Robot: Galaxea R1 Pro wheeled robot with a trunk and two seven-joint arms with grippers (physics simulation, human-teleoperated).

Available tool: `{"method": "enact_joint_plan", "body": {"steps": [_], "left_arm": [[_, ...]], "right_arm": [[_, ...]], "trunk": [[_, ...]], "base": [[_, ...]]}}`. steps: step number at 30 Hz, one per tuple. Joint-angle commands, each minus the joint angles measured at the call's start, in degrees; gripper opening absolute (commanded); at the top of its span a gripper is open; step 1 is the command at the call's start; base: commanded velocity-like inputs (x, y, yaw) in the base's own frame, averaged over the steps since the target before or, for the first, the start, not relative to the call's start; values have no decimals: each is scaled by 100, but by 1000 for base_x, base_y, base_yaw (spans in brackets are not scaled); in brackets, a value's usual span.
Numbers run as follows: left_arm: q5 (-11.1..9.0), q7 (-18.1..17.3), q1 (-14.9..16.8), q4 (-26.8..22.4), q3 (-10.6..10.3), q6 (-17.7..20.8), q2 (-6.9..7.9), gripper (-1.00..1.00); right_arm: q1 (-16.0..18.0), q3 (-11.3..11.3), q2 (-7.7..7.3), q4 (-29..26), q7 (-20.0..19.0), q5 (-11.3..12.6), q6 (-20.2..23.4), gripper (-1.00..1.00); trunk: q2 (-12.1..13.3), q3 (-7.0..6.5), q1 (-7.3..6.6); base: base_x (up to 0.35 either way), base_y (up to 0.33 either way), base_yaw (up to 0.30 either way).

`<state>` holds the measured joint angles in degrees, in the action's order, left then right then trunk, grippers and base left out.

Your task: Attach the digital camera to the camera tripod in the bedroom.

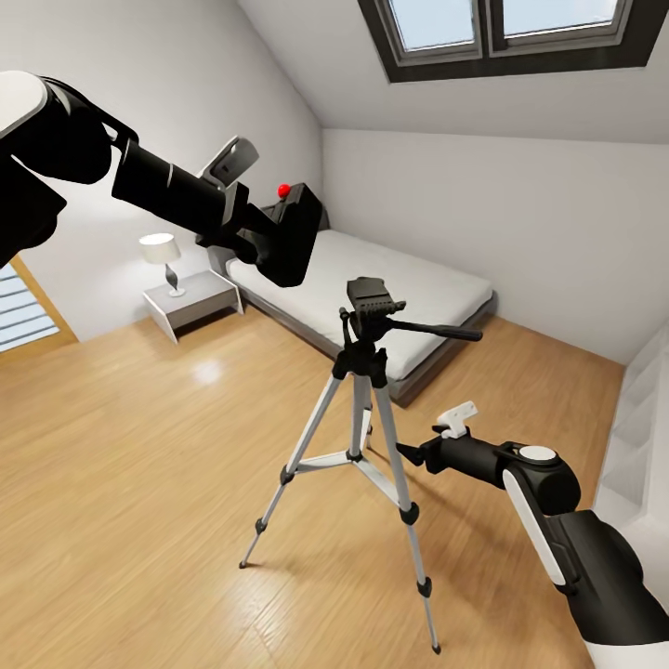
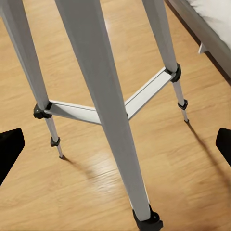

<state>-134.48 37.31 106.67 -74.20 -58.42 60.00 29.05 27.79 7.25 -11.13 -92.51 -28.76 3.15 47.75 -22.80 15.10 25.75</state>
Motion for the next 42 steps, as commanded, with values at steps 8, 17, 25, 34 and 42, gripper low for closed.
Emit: {"method": "enact_joint_plan", "body": {"steps": [8,17,25,34,42], "left_arm": [[-52,40,12,0,-11,0,4,-100],[-52,40,12,2,-11,0,-3,-100],[-52,40,12,2,-13,0,-5,-100],[-52,41,6,2,-19,0,-4,-100],[-52,45,3,2,-20,0,-4,-100]], "right_arm": [[9,17,-3,-4,4,36,68,100],[11,390,-3,-4,2,29,98,100],[14,442,4,-4,2,28,107,100],[16,451,10,-4,6,28,111,100],[16,462,59,-4,10,28,112,100]], "trunk": [[-12,12,3],[-12,12,3],[-12,12,3],[-12,12,3],[-12,12,3]], "base": [[1,-1,0],[0,0,0],[0,0,0],[140,0,0],[55,0,0]]}}
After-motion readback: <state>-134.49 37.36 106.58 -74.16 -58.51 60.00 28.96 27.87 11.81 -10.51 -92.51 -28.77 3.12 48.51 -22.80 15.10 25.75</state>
